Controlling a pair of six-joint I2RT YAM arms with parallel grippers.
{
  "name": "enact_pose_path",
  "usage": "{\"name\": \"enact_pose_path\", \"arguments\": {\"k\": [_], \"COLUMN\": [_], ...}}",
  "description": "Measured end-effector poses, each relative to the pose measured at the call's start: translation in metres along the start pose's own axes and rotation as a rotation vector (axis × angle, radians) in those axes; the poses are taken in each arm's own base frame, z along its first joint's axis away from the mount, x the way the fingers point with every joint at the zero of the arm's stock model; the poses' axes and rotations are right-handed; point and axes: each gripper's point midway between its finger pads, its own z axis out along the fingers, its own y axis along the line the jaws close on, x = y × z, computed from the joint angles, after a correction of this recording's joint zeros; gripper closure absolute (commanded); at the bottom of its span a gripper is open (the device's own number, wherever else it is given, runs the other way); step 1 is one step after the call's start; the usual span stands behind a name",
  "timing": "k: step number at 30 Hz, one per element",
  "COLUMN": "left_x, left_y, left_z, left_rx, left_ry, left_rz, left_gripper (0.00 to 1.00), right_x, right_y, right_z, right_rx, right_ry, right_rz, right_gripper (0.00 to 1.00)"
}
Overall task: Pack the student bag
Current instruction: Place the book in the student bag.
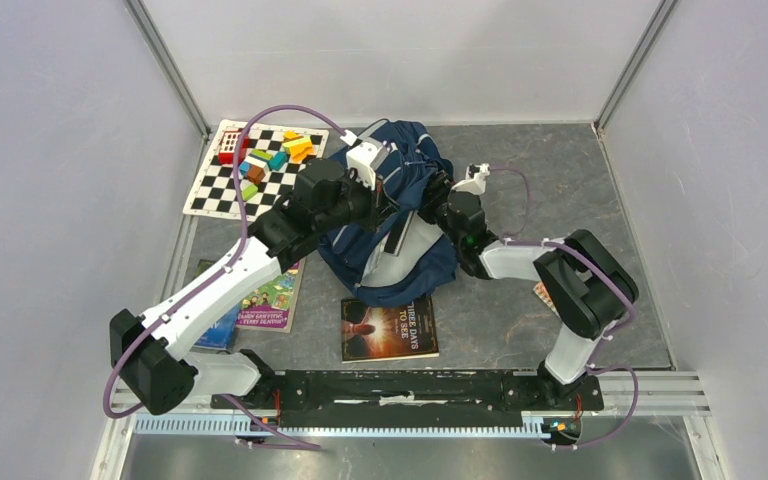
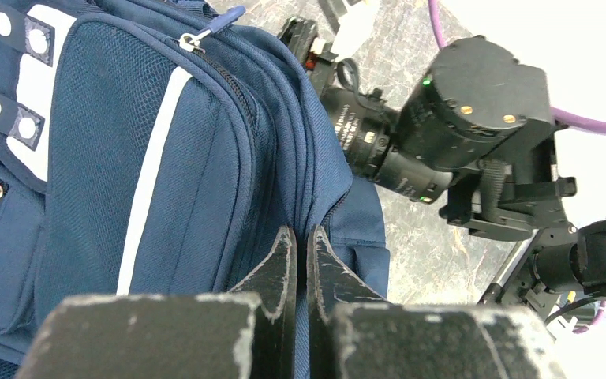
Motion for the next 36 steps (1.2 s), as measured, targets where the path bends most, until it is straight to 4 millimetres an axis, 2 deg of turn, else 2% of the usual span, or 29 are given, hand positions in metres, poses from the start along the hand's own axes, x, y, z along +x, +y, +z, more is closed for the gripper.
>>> {"name": "enact_pose_path", "arguments": {"k": [4, 10, 18, 25, 26, 28, 31, 33, 36], "left_x": [0.001, 0.0, 0.006, 0.015, 0.016, 0.02, 0.024, 0.025, 0.025], "left_y": [0.001, 0.004, 0.008, 0.012, 0.013, 0.015, 0.017, 0.017, 0.019], "left_z": [0.001, 0.002, 0.008, 0.022, 0.025, 0.03, 0.034, 0.034, 0.033], "left_rx": [0.002, -0.015, -0.023, -0.028, -0.029, -0.031, -0.034, -0.035, -0.046], "left_ry": [0.003, 0.001, 0.017, 0.038, 0.043, 0.052, 0.063, 0.064, 0.063], "left_rz": [-0.004, -0.005, -0.007, -0.005, -0.005, -0.004, 0.008, 0.012, 0.01], "left_gripper": [0.98, 0.98, 0.98, 0.96, 0.89, 0.61, 0.26, 0.14, 0.01], "right_x": [-0.012, -0.024, -0.058, -0.1, -0.105, -0.112, -0.11, -0.101, -0.082], "right_y": [0.007, 0.004, 0.012, 0.021, 0.02, 0.015, 0.002, -0.01, -0.03], "right_z": [-0.014, -0.036, -0.089, -0.14, -0.146, -0.16, -0.174, -0.182, -0.193], "right_rx": [-0.016, 0.021, 0.013, 0.016, 0.023, 0.047, 0.088, 0.111, 0.136], "right_ry": [-0.028, -0.055, -0.141, -0.194, -0.197, -0.19, -0.134, -0.067, 0.061], "right_rz": [-0.036, -0.068, -0.177, -0.419, -0.456, -0.542, -0.656, -0.72, -0.784], "right_gripper": [0.25, 0.18, 0.02, 0.02, 0.02, 0.02, 0.02, 0.02, 0.02]}}
